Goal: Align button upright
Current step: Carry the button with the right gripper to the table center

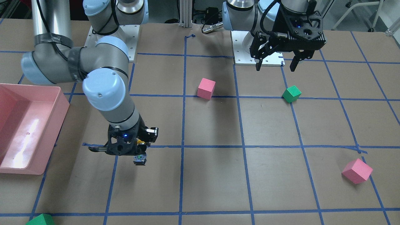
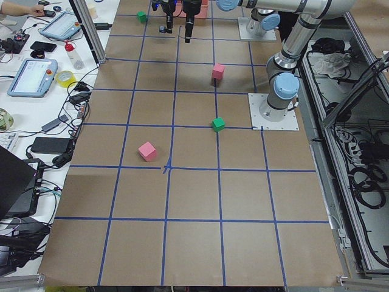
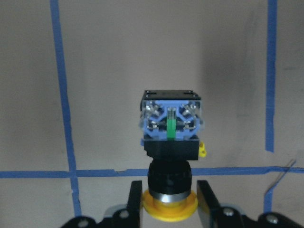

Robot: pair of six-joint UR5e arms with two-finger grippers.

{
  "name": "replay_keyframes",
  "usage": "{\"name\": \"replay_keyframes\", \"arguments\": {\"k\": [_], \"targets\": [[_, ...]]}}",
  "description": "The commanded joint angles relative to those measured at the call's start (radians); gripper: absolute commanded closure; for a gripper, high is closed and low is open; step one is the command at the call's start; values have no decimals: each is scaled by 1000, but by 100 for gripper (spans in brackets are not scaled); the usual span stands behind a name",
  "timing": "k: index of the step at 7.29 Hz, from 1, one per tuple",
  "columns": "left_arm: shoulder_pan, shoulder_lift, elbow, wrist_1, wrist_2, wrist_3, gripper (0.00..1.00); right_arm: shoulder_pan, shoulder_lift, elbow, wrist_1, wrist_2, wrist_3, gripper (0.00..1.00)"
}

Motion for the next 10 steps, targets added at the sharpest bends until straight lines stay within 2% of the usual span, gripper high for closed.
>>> {"name": "replay_keyframes", "arguments": {"k": [1,4,10], "targets": [[0,0,0,0,0,0,0,63,41,1,-38,18,18,100],[0,0,0,0,0,0,0,128,110,-1,-107,18,81,100],[0,2,0,-5,-2,0,0,168,187,-45,-137,50,103,100]]}}
